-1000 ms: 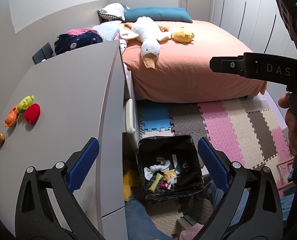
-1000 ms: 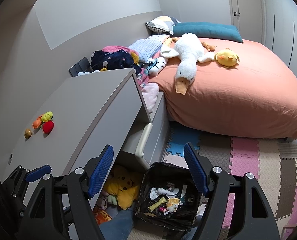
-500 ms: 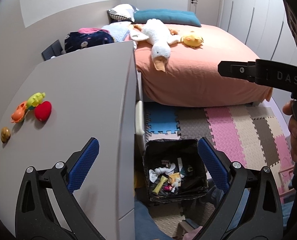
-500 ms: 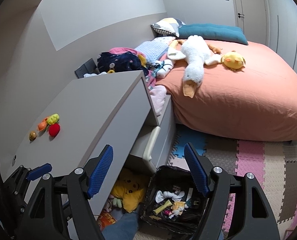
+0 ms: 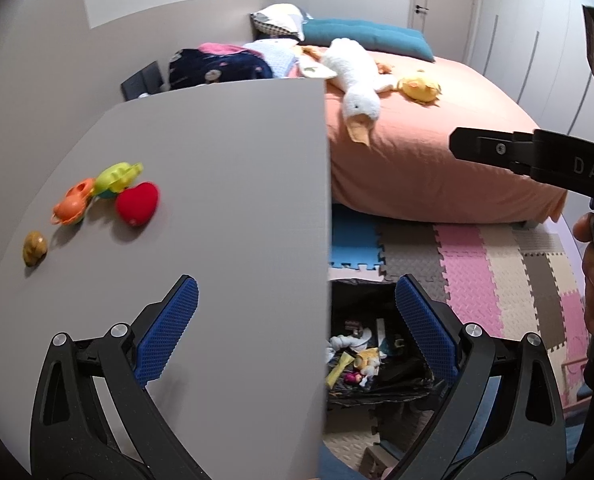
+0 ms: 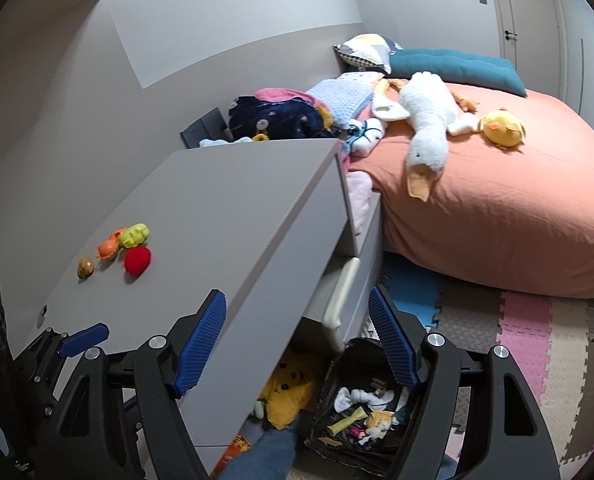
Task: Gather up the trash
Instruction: 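Move both tools back over the desk toward the brown plush and red heart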
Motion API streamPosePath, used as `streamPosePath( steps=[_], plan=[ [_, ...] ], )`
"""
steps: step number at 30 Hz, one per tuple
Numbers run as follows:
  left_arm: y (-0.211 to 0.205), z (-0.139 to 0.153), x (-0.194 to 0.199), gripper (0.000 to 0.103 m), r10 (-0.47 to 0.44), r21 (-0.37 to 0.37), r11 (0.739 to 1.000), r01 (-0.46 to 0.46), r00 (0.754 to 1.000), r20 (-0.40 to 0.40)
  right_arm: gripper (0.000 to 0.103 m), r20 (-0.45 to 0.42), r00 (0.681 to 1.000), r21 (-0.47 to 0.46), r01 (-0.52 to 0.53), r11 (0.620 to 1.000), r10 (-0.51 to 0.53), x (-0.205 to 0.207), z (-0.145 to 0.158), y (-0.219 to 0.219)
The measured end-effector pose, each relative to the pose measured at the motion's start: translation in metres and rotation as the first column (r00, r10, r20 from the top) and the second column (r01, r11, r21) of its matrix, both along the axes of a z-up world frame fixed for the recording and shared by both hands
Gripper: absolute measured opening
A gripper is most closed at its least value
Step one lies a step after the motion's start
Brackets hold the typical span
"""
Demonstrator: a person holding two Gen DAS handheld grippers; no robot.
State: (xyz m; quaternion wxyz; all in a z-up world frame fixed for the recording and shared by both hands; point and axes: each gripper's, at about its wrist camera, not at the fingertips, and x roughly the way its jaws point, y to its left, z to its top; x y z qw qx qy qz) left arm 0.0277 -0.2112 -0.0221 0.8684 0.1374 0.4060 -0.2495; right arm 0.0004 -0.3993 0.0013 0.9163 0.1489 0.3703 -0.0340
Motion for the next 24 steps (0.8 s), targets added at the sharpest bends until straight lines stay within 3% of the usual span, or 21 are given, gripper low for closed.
streamPosePath(
  steps=[24],
  plan=[
    [0.095,-0.005,0.052,0.096,0.171,-0.018,0.985,-0.172,0.985,-0.011,0.074,-0.029,0.989,0.0,-0.144,0.99,0.144,0.067,-0.011,0.082]
  ],
)
